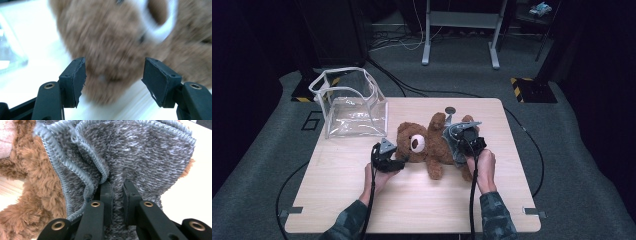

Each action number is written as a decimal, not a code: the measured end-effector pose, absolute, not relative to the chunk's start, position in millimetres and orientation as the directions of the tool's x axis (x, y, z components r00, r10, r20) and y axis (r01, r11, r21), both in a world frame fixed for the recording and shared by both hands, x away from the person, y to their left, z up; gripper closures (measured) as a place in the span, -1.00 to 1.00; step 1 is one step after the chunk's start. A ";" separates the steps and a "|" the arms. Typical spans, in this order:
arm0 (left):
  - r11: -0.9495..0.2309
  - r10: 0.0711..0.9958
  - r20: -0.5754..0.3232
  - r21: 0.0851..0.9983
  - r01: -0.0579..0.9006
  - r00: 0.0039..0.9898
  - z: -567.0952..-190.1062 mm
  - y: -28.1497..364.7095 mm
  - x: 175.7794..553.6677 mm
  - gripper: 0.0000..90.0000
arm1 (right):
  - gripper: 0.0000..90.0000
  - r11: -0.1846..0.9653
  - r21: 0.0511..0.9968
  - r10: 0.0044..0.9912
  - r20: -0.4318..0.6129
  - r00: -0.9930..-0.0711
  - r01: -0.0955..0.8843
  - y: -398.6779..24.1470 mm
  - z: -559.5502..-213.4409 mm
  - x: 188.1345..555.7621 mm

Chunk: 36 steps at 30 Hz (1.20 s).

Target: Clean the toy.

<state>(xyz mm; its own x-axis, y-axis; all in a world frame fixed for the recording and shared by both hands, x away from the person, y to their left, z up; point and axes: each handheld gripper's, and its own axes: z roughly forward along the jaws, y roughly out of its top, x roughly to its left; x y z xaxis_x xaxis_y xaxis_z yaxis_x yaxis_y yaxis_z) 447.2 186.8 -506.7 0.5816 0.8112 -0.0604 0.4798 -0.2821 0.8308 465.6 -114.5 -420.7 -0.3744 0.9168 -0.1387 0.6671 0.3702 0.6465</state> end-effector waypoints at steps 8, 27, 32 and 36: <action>-0.295 0.828 -0.064 0.795 0.530 0.558 -516.6 184.7 450.8 0.18 | 0.81 0.374 0.670 0.913 -0.148 -0.379 0.641 -111.4 -409.2 455.4; -0.310 0.847 -0.039 0.775 0.551 0.531 -526.7 183.6 455.9 0.98 | 0.80 0.546 0.668 0.778 -0.182 -0.601 0.505 -23.9 -383.1 470.3; -0.319 0.846 -0.023 0.779 0.540 0.533 -527.0 181.3 455.5 0.99 | 0.79 0.565 0.663 0.760 -0.184 -0.624 0.491 4.9 -382.3 487.9; -0.326 0.844 -0.019 0.775 0.541 0.536 -526.9 181.7 455.8 1.00 | 0.79 0.573 0.649 0.754 -0.179 -0.632 0.500 23.2 -386.0 500.1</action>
<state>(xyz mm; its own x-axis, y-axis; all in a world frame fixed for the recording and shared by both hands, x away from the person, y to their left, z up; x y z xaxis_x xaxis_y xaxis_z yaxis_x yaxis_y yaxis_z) 455.8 181.7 -526.9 0.5358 0.8442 -0.0186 0.5407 -0.3260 0.7755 500.1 23.2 -386.0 -0.6320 0.7540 -0.1789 0.5000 0.5731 0.6493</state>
